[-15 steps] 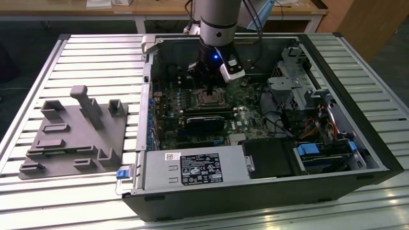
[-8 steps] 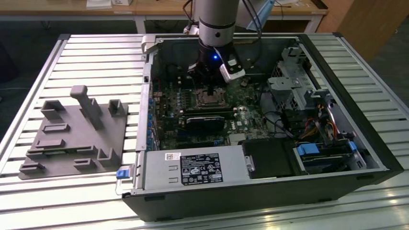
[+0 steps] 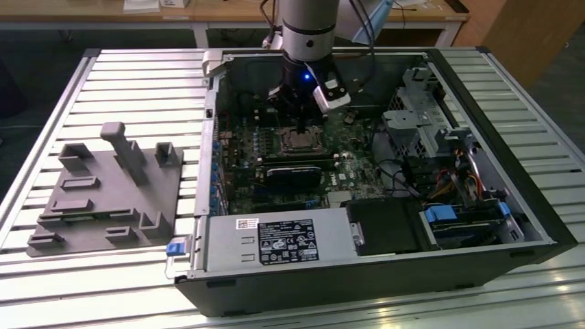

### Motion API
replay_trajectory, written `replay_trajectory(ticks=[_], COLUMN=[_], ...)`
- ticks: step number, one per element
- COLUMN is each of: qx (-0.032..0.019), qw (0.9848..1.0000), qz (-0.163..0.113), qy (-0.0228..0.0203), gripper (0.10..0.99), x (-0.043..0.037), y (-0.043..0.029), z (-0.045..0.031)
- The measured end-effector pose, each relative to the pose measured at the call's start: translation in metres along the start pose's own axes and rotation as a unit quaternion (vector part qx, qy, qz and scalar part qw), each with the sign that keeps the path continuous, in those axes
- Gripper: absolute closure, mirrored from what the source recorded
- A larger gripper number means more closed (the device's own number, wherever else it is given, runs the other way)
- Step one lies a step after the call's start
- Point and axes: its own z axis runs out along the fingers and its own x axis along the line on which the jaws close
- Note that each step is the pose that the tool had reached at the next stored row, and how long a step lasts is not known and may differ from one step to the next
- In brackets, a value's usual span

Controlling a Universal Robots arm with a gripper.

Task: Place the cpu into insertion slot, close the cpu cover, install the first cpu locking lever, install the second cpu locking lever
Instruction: 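Close the cpu cover, then install the first cpu locking lever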

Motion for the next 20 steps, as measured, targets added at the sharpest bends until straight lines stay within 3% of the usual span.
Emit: replay_trajectory(ticks=[6, 20], qx=[0.0, 0.0], qw=[1.0, 1.0], qz=[0.0, 0.0], qy=[0.0, 0.0], gripper=[0.98, 0.98], x=[-0.0003, -0.0003], y=[0.0004, 0.0005], z=[-0.0137, -0.0148])
